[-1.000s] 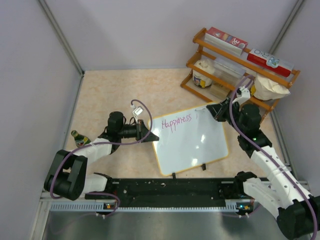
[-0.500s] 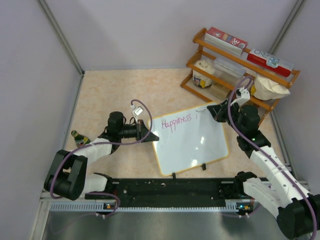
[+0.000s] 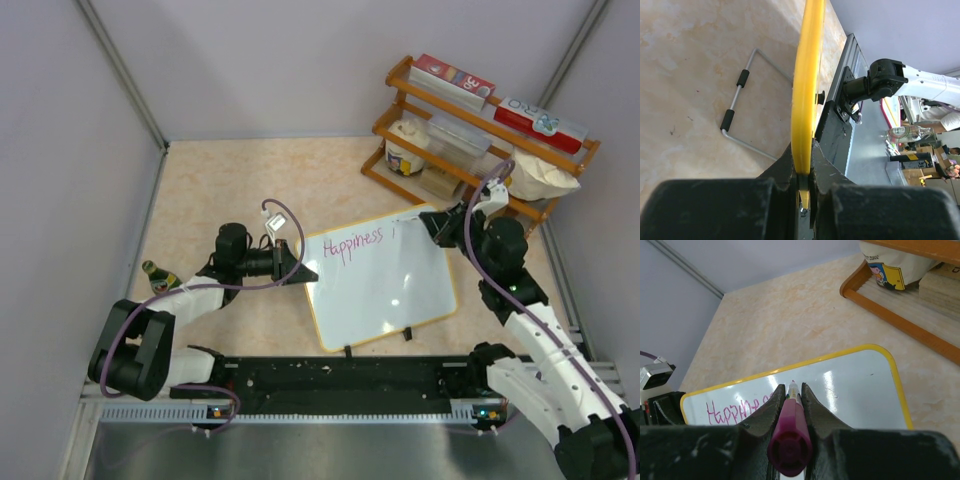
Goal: Write a sentence on the whiteboard
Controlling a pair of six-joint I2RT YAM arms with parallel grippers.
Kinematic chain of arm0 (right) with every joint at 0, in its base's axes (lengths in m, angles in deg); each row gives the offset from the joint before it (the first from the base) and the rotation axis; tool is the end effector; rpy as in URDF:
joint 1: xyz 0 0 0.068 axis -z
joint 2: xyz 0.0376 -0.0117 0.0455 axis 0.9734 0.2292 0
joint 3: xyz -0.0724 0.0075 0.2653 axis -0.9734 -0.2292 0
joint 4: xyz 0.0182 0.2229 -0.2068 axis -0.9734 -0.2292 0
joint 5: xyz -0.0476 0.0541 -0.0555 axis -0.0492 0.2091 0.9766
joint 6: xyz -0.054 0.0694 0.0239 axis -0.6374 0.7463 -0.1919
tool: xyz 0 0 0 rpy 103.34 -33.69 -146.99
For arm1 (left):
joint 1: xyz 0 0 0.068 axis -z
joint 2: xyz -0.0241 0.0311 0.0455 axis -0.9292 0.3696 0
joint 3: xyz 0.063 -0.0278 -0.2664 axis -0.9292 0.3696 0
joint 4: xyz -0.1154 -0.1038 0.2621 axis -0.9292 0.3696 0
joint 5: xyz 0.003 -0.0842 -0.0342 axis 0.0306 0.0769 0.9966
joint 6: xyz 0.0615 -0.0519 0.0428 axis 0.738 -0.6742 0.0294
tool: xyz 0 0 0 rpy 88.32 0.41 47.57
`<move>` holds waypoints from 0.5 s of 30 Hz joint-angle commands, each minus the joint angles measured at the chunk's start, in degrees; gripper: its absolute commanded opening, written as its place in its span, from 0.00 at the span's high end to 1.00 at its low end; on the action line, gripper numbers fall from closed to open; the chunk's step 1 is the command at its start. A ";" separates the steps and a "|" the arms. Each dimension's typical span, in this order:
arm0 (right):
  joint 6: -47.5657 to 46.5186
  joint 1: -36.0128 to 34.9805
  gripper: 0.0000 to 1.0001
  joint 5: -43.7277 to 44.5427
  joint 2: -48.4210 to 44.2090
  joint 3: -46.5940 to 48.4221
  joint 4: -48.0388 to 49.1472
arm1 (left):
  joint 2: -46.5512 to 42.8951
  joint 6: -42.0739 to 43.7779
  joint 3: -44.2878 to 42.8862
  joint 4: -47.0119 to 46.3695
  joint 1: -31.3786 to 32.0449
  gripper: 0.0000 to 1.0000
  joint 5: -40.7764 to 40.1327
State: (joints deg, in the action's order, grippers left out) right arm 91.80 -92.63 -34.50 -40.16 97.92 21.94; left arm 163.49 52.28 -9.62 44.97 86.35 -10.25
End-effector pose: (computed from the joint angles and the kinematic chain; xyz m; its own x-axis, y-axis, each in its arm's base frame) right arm 0.2669 0.0875 0.2922 -0.3128 0.4349 -0.8444 -0.2802 0.8072 0.5196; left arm 0.2573 -0.1574 0.1491 -0.8193 -0.0340 -0.5724 0.5431 0.2743 -0.7937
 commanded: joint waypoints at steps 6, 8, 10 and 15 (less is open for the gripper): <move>-1.39 0.67 1.00 0.94 -0.22 -1.01 0.02 | 0.67 4.34 1.76 2.10 0.68 1.00 -2.36; -1.39 0.76 1.00 0.76 0.66 -1.54 0.81 | 0.67 4.42 1.85 2.28 0.68 1.00 -2.27; -1.47 0.67 1.00 0.67 1.37 -1.89 1.34 | 0.58 4.42 1.94 2.19 0.68 1.00 -2.36; -2.00 0.67 1.00 0.94 1.20 -2.68 0.46 | 0.75 4.42 2.29 1.84 0.68 1.00 -2.36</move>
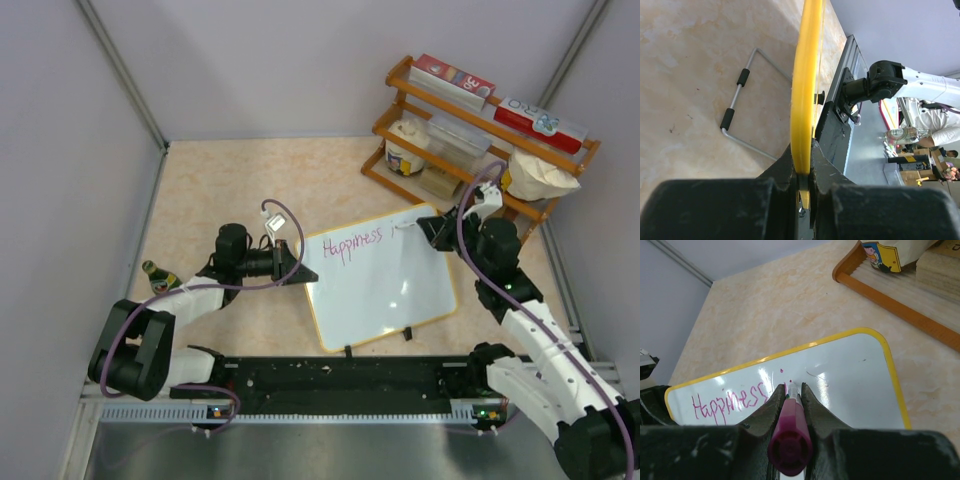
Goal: Write a sentence on the whiteboard
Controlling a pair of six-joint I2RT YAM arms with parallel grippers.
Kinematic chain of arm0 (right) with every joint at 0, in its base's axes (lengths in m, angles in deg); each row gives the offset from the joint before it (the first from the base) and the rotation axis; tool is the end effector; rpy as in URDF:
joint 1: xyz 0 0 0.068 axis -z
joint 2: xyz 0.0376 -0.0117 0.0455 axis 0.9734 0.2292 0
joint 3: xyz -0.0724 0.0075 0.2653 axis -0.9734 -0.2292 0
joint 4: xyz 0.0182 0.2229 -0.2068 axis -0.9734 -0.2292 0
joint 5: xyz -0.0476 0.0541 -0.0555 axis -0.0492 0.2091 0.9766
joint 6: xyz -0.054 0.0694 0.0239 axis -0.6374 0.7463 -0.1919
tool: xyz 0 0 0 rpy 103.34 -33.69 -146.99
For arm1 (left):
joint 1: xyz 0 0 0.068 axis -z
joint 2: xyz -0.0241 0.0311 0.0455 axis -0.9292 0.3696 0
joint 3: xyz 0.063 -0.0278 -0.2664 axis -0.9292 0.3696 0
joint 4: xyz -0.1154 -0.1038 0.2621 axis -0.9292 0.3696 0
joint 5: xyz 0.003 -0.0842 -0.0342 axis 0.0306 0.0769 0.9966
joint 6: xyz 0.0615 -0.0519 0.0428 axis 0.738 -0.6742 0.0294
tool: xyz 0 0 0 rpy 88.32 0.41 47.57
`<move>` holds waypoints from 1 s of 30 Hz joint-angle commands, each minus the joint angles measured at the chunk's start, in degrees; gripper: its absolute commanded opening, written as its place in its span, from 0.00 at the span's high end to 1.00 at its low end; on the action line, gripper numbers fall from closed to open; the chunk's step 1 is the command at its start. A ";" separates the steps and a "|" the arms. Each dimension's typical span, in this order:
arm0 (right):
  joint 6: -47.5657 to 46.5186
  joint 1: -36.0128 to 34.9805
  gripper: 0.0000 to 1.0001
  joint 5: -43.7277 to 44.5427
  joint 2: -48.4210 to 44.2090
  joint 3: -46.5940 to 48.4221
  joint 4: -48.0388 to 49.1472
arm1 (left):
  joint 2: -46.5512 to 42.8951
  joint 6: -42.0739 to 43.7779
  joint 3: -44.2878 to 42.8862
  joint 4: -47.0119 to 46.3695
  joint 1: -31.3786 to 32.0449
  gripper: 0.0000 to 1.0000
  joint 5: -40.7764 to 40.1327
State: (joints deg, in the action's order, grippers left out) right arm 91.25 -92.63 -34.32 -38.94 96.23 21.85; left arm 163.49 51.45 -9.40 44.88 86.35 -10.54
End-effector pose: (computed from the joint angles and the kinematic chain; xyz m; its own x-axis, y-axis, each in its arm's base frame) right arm 0.2699 0.0881 0.2731 -0.3512 0.4157 -0.8390 -0.2549 0.8197 0.5129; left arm 0.2570 -0.1570 0.1478 -0.8278 -0.0403 -0.5596 0.5286 0.2783 -0.8019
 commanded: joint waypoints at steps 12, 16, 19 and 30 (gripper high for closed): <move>-2.25 0.76 1.00 -0.64 -3.46 -3.98 -3.76 | 1.11 4.82 2.16 1.05 0.68 1.00 -1.90; -2.07 0.67 1.00 -1.00 -3.90 -4.78 -4.02 | 1.11 4.64 2.25 0.79 0.68 1.00 -1.90; -1.90 0.76 1.00 -0.38 -3.55 -4.43 -3.59 | 1.19 4.64 2.33 0.70 0.68 1.00 -1.90; -1.02 0.76 1.00 1.64 -0.47 -0.82 1.07 | 0.67 4.73 2.33 1.14 0.68 1.00 -1.90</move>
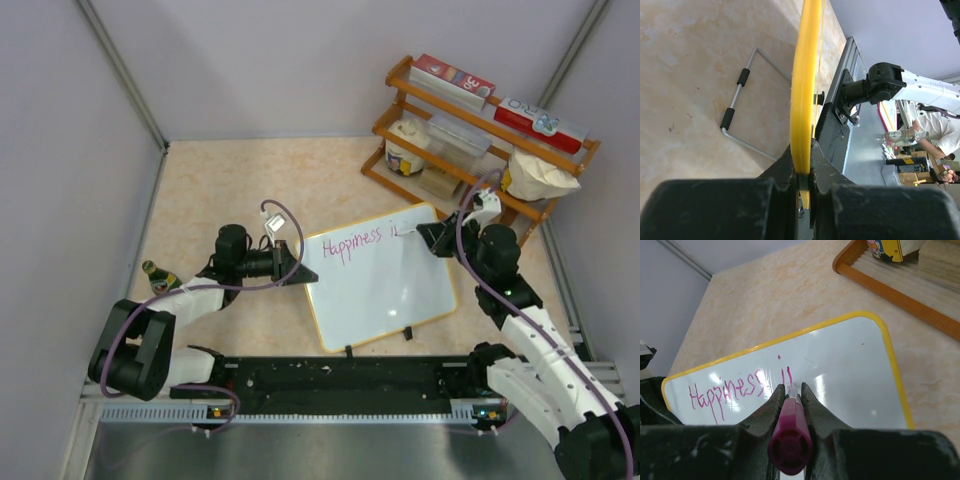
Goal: Write a sentence on the whiteboard
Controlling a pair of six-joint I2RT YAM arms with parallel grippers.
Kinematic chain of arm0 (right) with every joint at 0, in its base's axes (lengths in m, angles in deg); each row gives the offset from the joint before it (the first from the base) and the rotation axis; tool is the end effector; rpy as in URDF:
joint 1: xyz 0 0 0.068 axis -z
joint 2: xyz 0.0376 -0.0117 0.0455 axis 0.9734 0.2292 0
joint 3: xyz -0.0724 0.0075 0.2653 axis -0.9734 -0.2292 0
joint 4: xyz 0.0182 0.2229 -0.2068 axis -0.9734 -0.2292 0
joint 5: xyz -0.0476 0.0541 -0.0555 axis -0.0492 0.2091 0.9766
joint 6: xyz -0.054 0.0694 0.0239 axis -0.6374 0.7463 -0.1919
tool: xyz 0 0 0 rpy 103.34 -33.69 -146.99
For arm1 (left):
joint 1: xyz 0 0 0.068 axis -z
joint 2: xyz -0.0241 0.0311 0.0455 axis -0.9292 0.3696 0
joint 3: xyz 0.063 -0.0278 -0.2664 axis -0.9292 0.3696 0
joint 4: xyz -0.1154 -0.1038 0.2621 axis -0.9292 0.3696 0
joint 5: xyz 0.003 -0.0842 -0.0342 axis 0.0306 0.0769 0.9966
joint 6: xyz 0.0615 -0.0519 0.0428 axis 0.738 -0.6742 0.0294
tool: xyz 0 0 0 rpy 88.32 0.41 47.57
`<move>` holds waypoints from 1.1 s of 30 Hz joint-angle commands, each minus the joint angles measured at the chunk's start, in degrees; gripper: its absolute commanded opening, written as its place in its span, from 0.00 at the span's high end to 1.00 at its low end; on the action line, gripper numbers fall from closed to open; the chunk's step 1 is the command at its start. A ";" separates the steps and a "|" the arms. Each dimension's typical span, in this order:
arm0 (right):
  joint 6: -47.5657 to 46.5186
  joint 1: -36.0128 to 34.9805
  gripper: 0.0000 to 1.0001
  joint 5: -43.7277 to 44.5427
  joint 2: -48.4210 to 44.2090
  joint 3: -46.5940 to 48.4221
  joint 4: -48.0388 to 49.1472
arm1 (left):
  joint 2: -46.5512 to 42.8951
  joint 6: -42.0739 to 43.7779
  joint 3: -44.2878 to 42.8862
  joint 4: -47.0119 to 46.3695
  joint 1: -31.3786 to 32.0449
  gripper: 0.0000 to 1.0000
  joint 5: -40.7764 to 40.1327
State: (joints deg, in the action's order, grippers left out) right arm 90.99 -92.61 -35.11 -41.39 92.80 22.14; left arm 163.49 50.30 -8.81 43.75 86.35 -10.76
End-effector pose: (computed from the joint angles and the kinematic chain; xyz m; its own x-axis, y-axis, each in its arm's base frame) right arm 0.2613 0.0867 0.2581 -0.3658 0.4066 -0.8372 -0.2611 0.8186 0.5116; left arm 0.2559 -0.1565 0.1462 -0.8329 -0.0497 -0.5512 0.5186 0.2781 -0.8086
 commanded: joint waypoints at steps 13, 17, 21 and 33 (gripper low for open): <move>-0.67 0.65 1.00 4.62 3.91 4.54 0.79 | 0.58 6.33 1.13 3.15 0.68 1.00 -1.50; -1.37 0.74 1.00 5.59 3.56 4.98 0.18 | 0.84 6.50 0.95 3.33 0.68 1.00 -1.50; -1.46 0.65 1.00 5.33 3.65 4.98 -0.35 | 0.84 6.50 0.95 3.33 0.68 1.00 -1.50; -2.51 0.65 1.00 4.54 0.49 2.26 -3.86 | 1.02 6.41 1.13 2.98 0.68 1.00 -1.59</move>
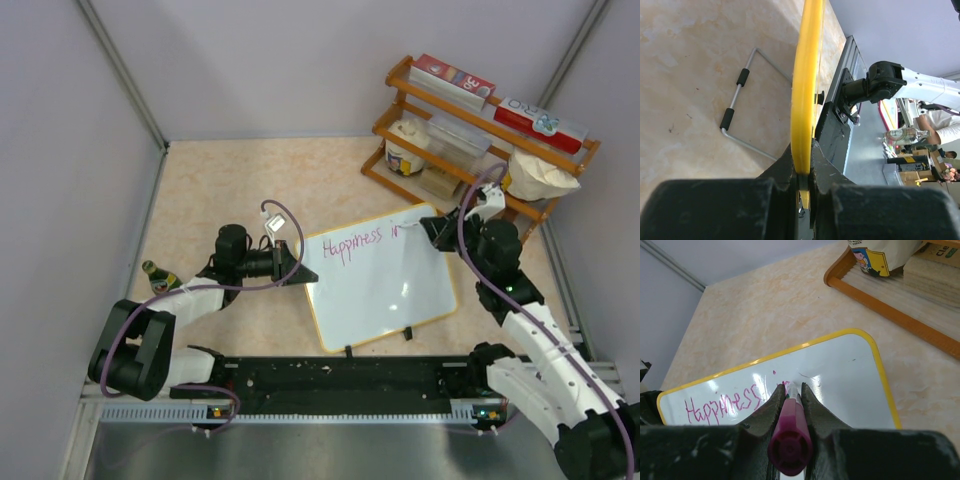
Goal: Write a sentence on the whiteboard
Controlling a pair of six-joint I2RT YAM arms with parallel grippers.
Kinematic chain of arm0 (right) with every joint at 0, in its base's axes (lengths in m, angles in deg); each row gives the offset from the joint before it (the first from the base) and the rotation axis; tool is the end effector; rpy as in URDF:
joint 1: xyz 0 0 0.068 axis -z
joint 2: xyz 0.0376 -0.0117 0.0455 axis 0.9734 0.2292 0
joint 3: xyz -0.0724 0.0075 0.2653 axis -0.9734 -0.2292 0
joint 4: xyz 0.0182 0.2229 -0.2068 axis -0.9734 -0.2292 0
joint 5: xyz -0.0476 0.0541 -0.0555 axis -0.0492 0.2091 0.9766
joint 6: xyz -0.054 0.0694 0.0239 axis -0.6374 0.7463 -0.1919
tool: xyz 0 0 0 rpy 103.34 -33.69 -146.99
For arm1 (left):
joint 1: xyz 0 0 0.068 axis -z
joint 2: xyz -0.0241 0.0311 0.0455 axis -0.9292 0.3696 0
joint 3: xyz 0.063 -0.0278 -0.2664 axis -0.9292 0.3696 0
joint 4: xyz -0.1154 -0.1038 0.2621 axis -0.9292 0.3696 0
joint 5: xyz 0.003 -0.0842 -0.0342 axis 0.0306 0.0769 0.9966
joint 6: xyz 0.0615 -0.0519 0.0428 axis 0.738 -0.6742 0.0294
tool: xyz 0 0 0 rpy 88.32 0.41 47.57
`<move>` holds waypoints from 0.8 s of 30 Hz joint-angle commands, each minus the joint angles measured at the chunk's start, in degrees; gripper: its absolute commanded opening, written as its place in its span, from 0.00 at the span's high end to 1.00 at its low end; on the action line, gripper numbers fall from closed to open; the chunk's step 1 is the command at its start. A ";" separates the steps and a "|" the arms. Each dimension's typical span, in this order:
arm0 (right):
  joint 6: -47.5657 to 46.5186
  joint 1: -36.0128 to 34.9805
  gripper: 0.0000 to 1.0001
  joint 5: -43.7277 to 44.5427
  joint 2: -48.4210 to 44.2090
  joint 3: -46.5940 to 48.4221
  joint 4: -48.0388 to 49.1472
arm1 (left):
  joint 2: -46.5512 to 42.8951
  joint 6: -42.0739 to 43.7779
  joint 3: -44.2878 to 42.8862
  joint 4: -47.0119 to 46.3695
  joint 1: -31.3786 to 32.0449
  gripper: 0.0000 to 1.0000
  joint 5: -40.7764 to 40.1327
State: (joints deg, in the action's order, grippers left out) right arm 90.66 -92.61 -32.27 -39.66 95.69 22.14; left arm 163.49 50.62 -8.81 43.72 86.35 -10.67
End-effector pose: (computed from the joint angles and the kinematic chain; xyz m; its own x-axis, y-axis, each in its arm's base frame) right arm 0.2689 0.0847 0.2729 -0.3258 0.4159 -0.8491 -0.2339 0.8347 0.4986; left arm 0.2559 -0.1565 0.1463 -0.8299 -0.0473 -0.5560 0.5239 0.2770 -0.8055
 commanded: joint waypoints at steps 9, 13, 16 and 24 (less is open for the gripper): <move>-2.10 0.65 1.00 0.64 -3.96 -2.82 -5.36 | 1.28 5.47 1.48 1.85 0.68 1.00 -1.59; -1.75 0.65 1.00 0.99 -5.20 -3.09 -5.36 | 1.46 5.65 1.83 1.59 0.68 1.00 -1.76; -1.22 0.65 1.00 0.64 -6.34 -1.69 -5.36 | 1.55 5.56 1.83 1.42 0.68 1.00 -1.77; 0.80 0.65 1.00 -6.38 -9.95 -0.80 1.14 | 1.19 5.38 1.74 1.41 0.68 1.00 -1.77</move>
State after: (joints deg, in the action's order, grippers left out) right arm 90.60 -92.59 -34.01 -47.75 93.07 17.74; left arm 163.87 51.21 -8.76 42.79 86.35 -10.14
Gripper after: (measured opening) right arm 0.119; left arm 0.078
